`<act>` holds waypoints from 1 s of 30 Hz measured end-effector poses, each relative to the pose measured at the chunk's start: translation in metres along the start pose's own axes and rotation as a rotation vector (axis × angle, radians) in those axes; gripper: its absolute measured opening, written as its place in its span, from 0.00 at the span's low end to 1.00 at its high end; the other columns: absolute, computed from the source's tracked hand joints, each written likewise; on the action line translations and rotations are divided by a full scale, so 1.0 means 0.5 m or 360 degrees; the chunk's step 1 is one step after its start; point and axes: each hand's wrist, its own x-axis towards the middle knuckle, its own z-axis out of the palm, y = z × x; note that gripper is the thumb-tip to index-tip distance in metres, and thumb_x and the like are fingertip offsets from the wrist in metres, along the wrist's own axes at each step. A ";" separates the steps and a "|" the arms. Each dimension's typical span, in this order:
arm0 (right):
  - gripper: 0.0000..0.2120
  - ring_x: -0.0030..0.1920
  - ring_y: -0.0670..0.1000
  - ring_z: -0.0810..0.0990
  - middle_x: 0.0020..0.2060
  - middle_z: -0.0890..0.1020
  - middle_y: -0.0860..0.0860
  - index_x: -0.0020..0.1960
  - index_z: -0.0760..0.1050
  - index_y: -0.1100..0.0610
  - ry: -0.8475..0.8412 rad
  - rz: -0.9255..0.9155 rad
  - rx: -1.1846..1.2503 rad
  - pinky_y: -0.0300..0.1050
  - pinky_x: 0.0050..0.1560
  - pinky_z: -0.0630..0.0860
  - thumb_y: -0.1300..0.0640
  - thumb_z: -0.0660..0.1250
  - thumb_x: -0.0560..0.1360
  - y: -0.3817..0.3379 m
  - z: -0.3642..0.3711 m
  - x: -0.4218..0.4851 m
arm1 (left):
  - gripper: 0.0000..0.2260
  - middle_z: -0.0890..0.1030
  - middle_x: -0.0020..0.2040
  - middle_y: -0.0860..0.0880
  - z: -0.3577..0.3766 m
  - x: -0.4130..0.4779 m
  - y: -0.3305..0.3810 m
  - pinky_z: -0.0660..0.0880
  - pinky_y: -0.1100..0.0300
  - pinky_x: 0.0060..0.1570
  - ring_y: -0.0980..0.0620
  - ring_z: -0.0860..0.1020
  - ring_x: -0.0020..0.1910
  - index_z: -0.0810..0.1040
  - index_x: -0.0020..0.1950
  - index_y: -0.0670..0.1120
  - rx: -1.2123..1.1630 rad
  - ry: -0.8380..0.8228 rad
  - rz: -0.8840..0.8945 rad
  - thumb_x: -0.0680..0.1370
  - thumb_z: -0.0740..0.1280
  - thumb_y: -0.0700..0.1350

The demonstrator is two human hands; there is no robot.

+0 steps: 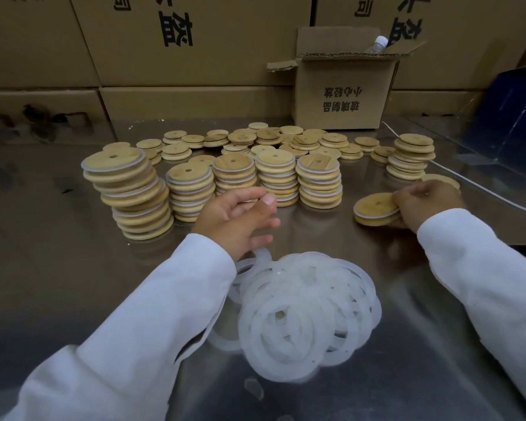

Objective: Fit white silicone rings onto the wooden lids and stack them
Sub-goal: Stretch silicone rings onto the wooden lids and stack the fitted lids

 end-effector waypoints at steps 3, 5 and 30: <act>0.15 0.44 0.60 0.79 0.47 0.78 0.58 0.60 0.68 0.55 0.0038 0.0047 -0.0186 0.49 0.42 0.74 0.52 0.60 0.76 0.006 0.014 0.004 | 0.06 0.83 0.35 0.53 0.002 -0.001 0.001 0.80 0.59 0.41 0.55 0.82 0.37 0.78 0.48 0.48 0.0002 -0.0004 0.0011 0.72 0.68 0.44; 0.13 0.45 0.61 0.79 0.46 0.78 0.58 0.58 0.66 0.56 0.0047 -0.0070 -0.0381 0.53 0.45 0.76 0.51 0.59 0.76 0.008 0.032 0.000 | 0.05 0.83 0.34 0.53 0.004 -0.003 0.001 0.80 0.58 0.41 0.55 0.82 0.37 0.78 0.48 0.48 0.0014 -0.0007 0.0018 0.73 0.68 0.43; 0.28 0.60 0.63 0.73 0.59 0.75 0.60 0.64 0.69 0.57 0.0439 0.0182 -0.0560 0.62 0.60 0.71 0.44 0.69 0.69 0.041 -0.016 0.165 | 0.04 0.83 0.34 0.53 0.010 -0.003 0.003 0.79 0.60 0.38 0.55 0.82 0.36 0.78 0.48 0.47 0.0057 -0.0034 0.0067 0.73 0.67 0.42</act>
